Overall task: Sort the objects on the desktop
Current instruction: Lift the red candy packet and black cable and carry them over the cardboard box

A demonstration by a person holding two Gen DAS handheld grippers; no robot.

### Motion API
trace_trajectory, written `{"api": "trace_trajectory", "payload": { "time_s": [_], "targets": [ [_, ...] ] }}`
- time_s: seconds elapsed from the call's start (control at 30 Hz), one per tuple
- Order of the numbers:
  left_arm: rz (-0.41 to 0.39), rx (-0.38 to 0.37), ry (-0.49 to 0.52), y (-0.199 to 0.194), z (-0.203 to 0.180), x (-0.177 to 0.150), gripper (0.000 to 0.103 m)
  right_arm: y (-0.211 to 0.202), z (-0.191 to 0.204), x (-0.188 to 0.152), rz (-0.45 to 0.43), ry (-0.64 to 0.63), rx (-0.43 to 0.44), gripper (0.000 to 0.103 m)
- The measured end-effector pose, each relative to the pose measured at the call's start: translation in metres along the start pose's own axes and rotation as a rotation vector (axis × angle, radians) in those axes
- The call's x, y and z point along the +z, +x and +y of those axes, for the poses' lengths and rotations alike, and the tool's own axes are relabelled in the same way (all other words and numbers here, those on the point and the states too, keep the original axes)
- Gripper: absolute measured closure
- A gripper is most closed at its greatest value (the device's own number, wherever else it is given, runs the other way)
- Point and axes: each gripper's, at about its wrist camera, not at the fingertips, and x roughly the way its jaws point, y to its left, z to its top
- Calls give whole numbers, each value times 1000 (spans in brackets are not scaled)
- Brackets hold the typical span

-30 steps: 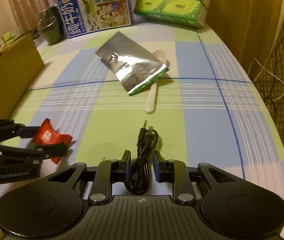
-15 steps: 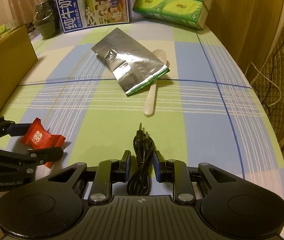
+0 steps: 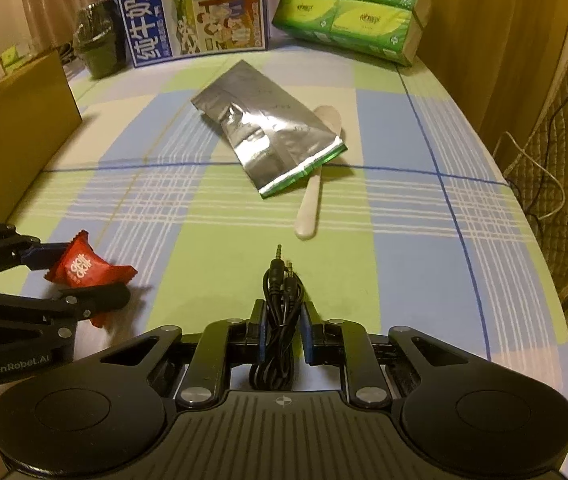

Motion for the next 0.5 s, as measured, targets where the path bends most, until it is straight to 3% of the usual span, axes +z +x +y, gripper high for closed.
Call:
{"api": "trace_trajectory", "payload": {
  "time_s": [0.5],
  "targets": [
    [-63, 3, -20, -19, 3, 15, 63, -22, 1, 13, -95, 57, 63, 89]
  ]
}}
